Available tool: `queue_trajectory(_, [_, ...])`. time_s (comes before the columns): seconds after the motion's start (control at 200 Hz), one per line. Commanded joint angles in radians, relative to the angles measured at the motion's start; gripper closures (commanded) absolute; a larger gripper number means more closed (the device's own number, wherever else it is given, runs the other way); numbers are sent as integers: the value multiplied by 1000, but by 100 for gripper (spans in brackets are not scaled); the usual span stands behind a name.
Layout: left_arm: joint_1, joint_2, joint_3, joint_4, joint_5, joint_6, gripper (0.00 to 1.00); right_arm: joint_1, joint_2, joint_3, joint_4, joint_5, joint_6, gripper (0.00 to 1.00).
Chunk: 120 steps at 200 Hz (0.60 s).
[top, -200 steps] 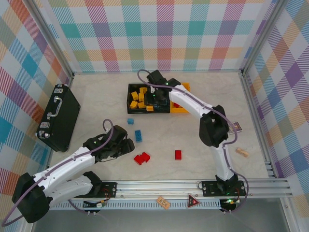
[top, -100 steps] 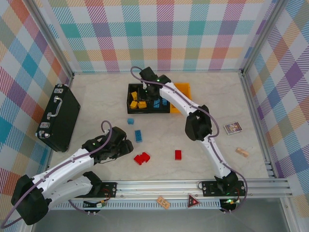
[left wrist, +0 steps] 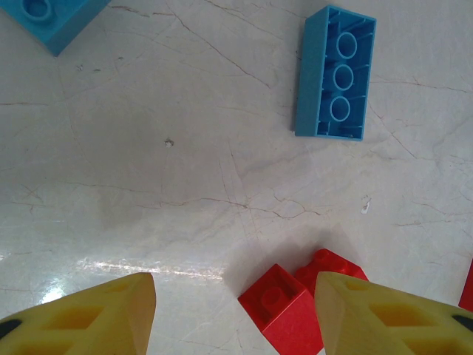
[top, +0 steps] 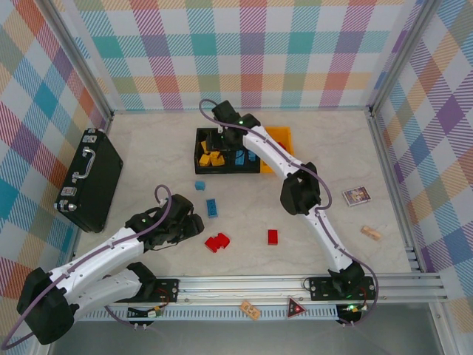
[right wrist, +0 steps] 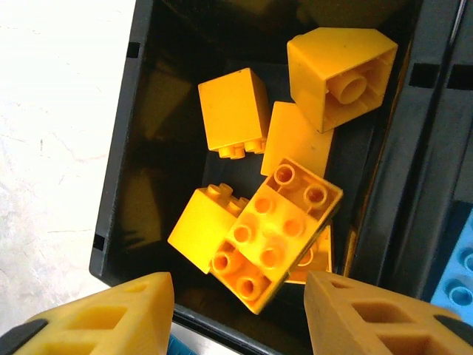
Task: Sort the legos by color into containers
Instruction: Place the lego in the container, then pick up the lego from the bottom-center of the table.
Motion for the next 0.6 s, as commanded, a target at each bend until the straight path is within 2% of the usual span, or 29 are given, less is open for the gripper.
queue_trajectory(0.0, [4, -21, -8, -8, -17, -15, 41, 8, -42, 18, -21, 11, -15, 51])
queue_trajectory(0.085, [4, -23, 0, -11, -30, -20, 41, 18, -113, -59, -2, 16, -33, 51])
queue_trajectory(0.325, [9, -6, 38, -52, -91, -35, 39, 29, -378, -438, 156, 7, -42, 51])
queue_trajectory(0.595, [34, 57, 85, -47, -81, -2, 39, 37, -617, -802, 269, -10, -27, 50])
